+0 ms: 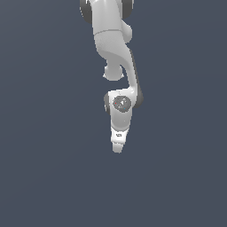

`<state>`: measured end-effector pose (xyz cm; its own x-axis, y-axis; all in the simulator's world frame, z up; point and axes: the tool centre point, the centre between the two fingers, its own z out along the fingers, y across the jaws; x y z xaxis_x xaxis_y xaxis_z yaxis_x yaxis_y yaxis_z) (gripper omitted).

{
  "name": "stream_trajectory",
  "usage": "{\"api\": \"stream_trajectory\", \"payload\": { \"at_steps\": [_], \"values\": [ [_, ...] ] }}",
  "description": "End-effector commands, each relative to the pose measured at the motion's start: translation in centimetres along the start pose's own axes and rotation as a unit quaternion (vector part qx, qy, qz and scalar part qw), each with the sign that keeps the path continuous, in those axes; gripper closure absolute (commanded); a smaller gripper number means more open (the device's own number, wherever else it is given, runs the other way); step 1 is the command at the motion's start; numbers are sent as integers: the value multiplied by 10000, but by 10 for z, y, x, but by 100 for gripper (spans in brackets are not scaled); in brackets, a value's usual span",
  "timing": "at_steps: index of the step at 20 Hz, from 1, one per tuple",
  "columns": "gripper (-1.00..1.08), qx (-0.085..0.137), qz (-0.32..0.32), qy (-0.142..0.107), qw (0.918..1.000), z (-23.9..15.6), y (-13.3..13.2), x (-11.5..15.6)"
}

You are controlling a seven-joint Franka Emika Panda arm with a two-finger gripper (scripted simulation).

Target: Pick up the object and move it to a goal position.

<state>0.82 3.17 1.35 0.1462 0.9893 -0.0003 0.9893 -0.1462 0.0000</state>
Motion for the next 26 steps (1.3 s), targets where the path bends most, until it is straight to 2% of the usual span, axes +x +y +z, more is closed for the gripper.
{"api": "stream_trajectory", "payload": {
  "at_steps": [1,7,13,26],
  "values": [
    [108,-2,0,0,10000,-2,-1,1],
    [108,-2,-1,-2,10000,-19,-7,9],
    [108,-2,-5,-11,10000,-53,-20,26],
    [108,0,-15,-20,10000,-183,-67,91]
  ]
}}
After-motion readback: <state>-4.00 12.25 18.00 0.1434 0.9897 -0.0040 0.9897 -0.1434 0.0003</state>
